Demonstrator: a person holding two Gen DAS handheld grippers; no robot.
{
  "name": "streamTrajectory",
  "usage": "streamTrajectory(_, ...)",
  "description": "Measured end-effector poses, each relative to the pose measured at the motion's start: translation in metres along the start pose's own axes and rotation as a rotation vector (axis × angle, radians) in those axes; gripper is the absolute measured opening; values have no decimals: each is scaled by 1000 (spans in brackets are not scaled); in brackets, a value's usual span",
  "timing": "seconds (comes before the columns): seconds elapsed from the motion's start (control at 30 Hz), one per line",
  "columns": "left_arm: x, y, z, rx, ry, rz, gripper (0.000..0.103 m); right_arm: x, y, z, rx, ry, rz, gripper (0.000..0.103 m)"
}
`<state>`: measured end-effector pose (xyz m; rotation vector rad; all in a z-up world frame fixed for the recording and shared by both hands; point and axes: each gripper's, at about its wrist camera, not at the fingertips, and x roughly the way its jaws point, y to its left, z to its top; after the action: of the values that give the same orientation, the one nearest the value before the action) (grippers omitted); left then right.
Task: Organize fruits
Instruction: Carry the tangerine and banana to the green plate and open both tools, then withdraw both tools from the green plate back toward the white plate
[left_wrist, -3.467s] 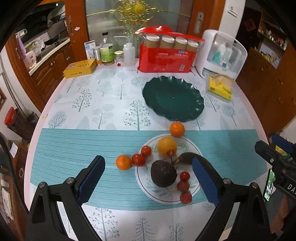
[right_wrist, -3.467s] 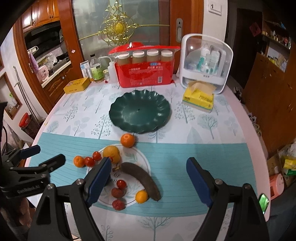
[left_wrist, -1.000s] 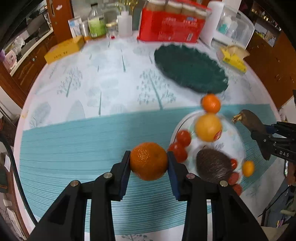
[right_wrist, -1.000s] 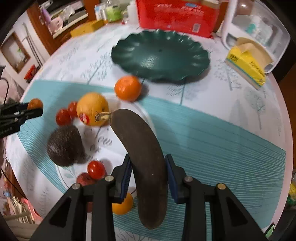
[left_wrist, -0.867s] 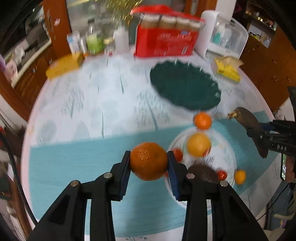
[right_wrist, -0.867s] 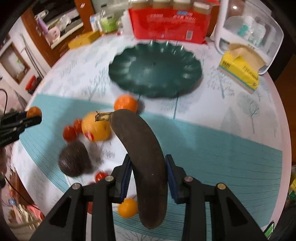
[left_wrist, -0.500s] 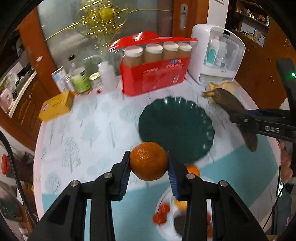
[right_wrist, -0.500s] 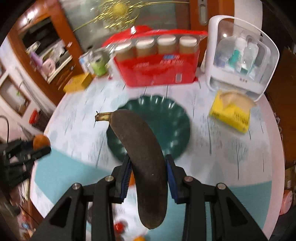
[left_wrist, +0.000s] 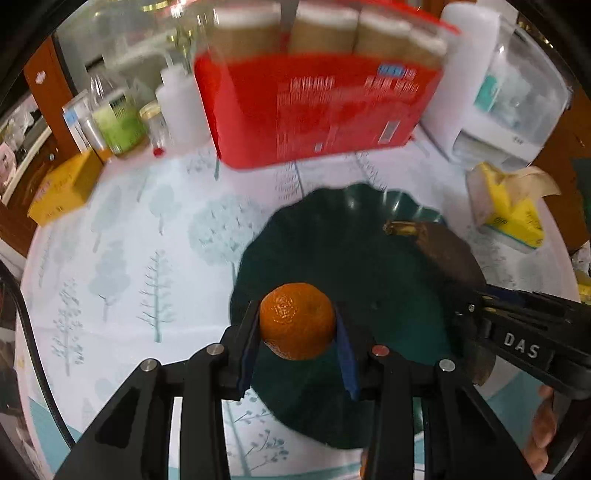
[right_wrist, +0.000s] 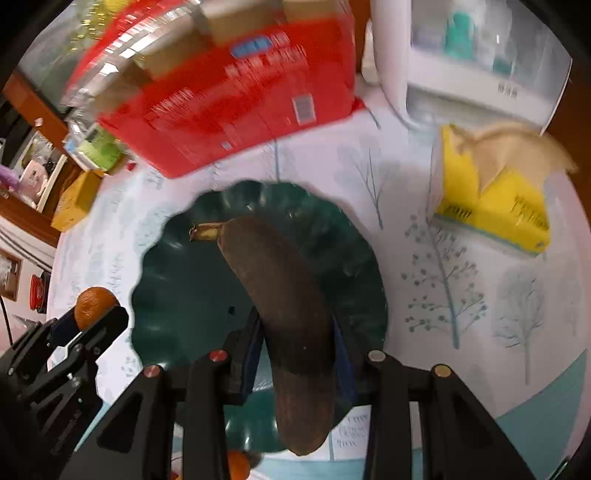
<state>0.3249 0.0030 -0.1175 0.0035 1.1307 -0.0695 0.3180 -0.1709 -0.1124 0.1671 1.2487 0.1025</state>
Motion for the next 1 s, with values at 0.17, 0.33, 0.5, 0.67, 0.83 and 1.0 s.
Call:
streamTrajectory(0.17, 26, -4, -7, 14, 52, 19, 37, 22, -4, -4, -11, 33, -18, 37)
streamTrajectory(0.33, 34, -4, -10, 4, 73, 22, 82, 17, -1, -7, -52, -17, -21, 40)
streamTrajectory(0.5, 23, -3, -15, -1, 53, 2, 85, 2, 5, -9, -90, -58, -25, 54)
streamTrajectory(0.67, 10, -2, -22, 8, 55, 11, 88, -9, 8, -14, -101, -68, -8, 55)
streamTrajectory(0.83, -5, 6, -30, -9, 62, 12, 88, -20, 11, -26, -120, -77, -22, 55)
streamTrajectory(1.0, -25, 15, -36, -24, 50, 14, 89, -35, 13, -39, -122, -83, -9, 55)
